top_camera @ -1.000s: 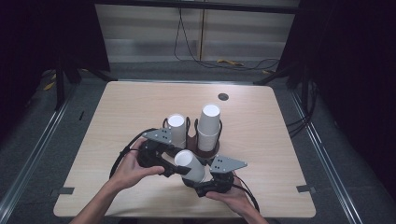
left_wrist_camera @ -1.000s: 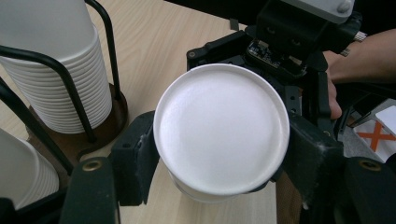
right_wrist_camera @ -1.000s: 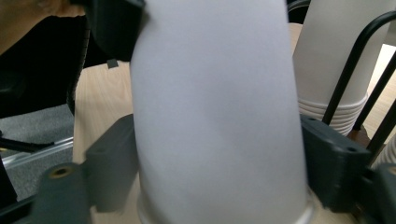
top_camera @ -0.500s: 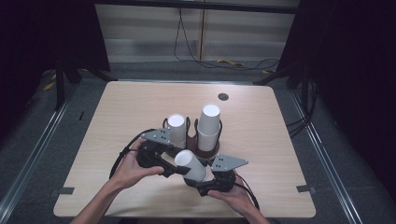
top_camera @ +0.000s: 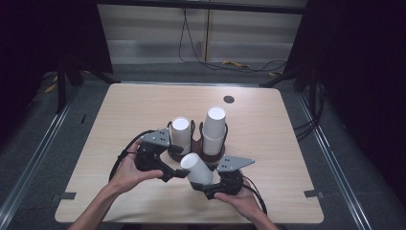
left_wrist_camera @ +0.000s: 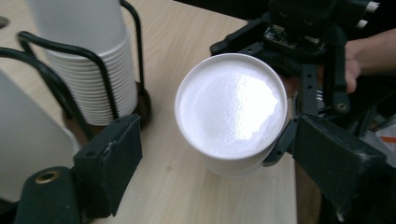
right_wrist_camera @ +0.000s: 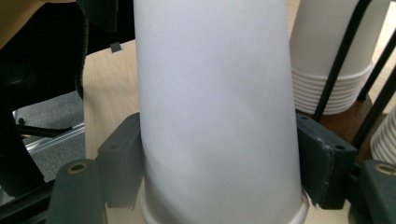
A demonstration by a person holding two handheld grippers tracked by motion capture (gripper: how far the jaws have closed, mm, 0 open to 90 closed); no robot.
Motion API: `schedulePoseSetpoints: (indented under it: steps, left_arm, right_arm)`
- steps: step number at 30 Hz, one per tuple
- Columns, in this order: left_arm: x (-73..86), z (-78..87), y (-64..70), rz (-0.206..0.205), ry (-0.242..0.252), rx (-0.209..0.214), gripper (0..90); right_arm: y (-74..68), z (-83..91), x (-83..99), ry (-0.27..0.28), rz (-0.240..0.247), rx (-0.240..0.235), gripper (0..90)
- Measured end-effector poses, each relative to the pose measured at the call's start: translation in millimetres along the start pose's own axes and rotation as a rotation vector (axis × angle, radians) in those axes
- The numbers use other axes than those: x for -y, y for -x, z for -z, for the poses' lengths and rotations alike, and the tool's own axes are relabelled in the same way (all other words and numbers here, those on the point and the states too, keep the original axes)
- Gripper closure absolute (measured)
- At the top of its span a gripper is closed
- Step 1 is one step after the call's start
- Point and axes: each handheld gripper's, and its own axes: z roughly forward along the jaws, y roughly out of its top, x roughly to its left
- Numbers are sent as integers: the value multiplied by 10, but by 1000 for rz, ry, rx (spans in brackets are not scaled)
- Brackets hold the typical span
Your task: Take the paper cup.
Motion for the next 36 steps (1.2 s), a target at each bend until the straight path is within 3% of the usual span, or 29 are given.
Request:
schedulePoseSetpoints:
  steps: [3,7,8,11,14,18,20,26,36]
  left_arm:
    - [19,23,6,-20,-3,-18,160]
    - [46,82,-11,-18,29,-9,160]
    - [69,111,-31,-18,47,-24,163]
    - [105,118,-55,-3,61,-6,163]
    - [133,120,-61,-14,76,-45,163]
    - [147,136,-19,-62,58,-59,185]
    - [159,132,-25,-63,56,-58,187]
    - [230,82,-69,-12,31,-5,222]
    - [270,-30,-41,-52,-37,15,209]
  right_arm:
    - [3,-12,-6,-24,-1,3,267]
    - [17,1,-47,-53,-3,15,269]
    - [23,4,-59,-73,-13,9,269]
    - [31,0,-70,-85,-10,3,269]
    - [37,-7,-97,-110,-3,4,269]
    - [65,10,-154,-145,1,12,274]
    - [75,10,-159,-148,2,13,274]
    - [76,-39,-159,-198,11,4,275]
    - [85,-54,-205,-300,45,-20,278]
